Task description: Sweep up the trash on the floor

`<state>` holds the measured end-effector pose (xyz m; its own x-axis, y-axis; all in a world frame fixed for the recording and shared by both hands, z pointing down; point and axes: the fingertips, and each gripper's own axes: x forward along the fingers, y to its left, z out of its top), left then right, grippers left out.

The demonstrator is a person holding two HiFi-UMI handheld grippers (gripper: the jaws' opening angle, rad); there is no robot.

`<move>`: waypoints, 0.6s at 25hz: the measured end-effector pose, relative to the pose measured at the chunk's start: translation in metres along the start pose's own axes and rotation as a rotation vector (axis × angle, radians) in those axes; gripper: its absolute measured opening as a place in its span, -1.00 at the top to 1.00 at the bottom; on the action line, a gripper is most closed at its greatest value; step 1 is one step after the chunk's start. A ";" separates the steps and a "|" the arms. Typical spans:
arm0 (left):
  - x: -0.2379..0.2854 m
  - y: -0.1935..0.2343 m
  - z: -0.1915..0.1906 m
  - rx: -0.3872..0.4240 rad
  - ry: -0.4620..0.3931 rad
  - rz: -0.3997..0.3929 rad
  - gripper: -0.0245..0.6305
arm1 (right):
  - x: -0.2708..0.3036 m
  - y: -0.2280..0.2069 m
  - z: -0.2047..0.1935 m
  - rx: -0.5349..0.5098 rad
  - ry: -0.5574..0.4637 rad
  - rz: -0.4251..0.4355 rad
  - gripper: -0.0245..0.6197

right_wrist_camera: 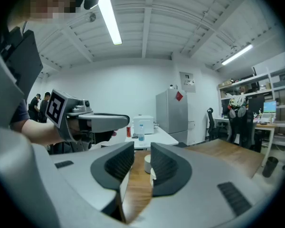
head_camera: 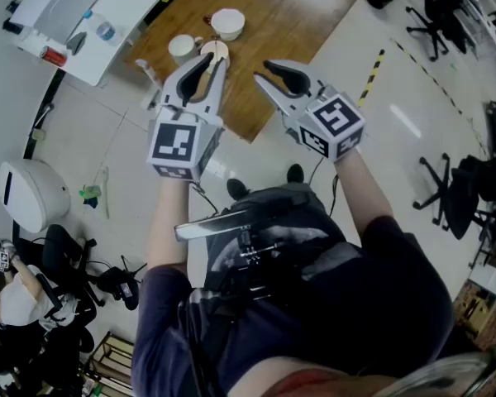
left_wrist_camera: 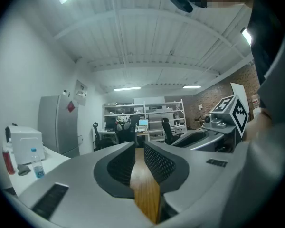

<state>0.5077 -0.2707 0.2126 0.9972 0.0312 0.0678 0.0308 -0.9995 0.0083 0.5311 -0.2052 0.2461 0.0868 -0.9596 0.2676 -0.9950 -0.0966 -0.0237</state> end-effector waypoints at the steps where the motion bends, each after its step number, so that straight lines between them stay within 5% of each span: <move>1: 0.003 -0.005 0.001 0.010 0.001 0.015 0.82 | -0.005 -0.006 -0.002 0.005 -0.006 0.007 0.55; 9: 0.047 -0.036 0.009 0.000 0.018 0.126 0.93 | -0.036 -0.072 -0.007 0.018 -0.075 0.063 0.88; 15: 0.106 -0.086 -0.002 -0.039 0.039 0.160 0.93 | -0.076 -0.124 -0.024 0.038 -0.066 0.146 0.89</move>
<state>0.6111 -0.1817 0.2210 0.9857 -0.1273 0.1103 -0.1317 -0.9907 0.0333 0.6463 -0.1137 0.2516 -0.0543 -0.9793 0.1951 -0.9949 0.0363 -0.0945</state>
